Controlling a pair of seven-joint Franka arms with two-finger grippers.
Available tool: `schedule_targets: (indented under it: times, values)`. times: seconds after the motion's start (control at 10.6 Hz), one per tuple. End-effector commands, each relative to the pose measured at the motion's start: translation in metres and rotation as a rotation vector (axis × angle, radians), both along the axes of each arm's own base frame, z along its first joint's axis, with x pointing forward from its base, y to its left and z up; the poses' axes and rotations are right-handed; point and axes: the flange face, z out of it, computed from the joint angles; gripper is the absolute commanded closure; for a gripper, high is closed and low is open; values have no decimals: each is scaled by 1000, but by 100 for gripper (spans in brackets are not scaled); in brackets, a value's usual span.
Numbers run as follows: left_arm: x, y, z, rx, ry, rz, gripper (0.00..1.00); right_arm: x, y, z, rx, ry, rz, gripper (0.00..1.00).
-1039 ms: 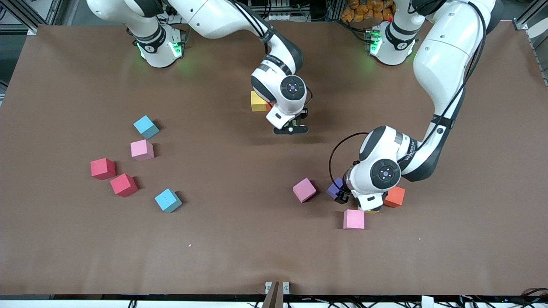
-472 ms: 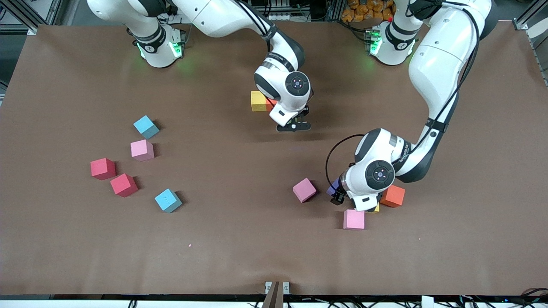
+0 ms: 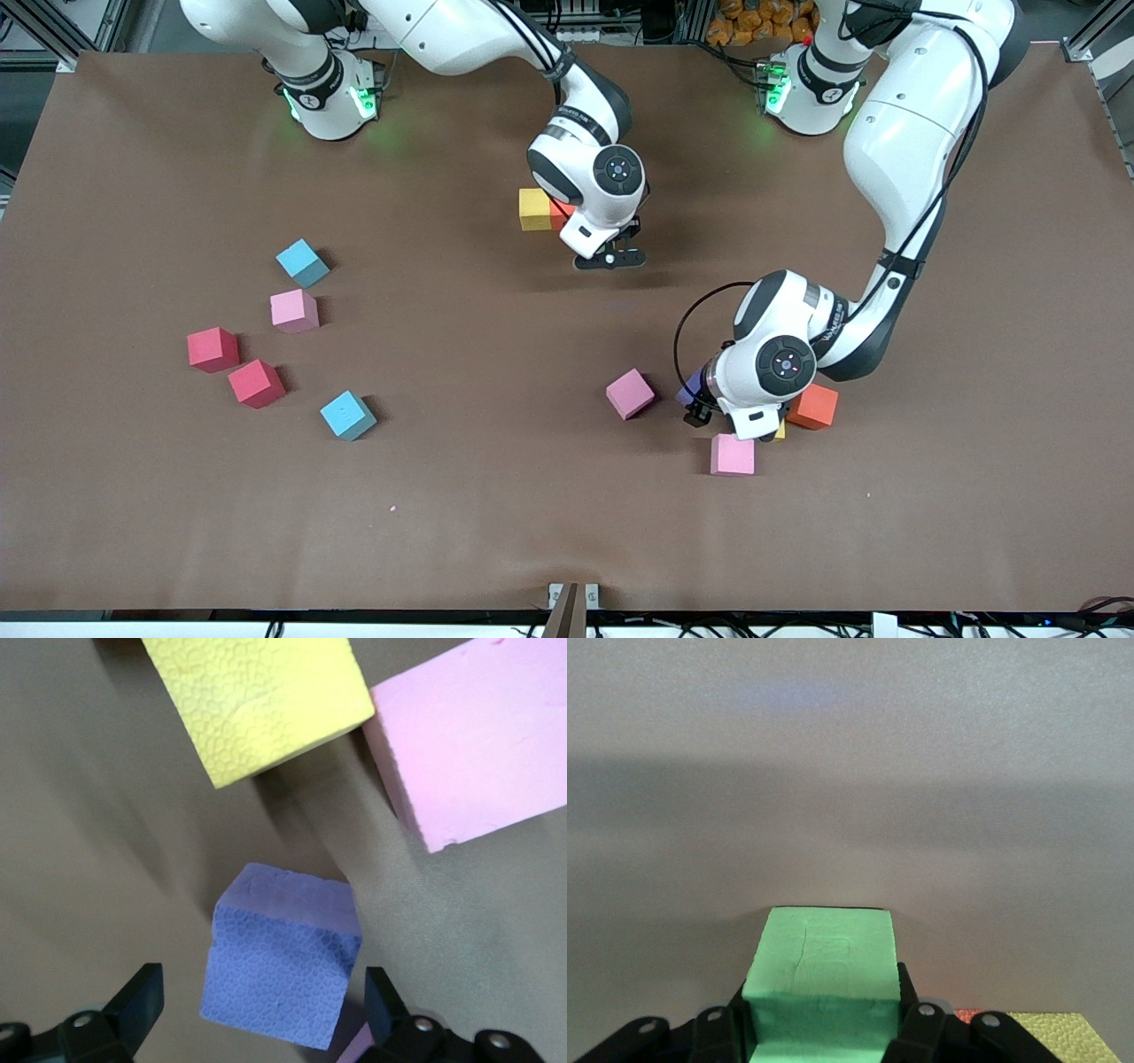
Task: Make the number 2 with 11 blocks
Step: 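Grasp the second purple block with the left gripper while the right gripper withdraws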
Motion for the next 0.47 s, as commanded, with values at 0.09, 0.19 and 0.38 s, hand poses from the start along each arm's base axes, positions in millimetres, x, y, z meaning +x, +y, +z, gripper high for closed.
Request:
schedule_targets:
  times: [0.09,0.19,0.38]
  values:
    - [4,-1,-8,2,-24,-33,0,-4,-2,-10,-34,-13,22,64]
    - [4,-1,-11,2,-23,-35,0,-5,-1,-8,-33,-19,22,21]
    - [4,-1,-12,10,-26,-41,18,-1,1,3,-25,-34,-5,0]
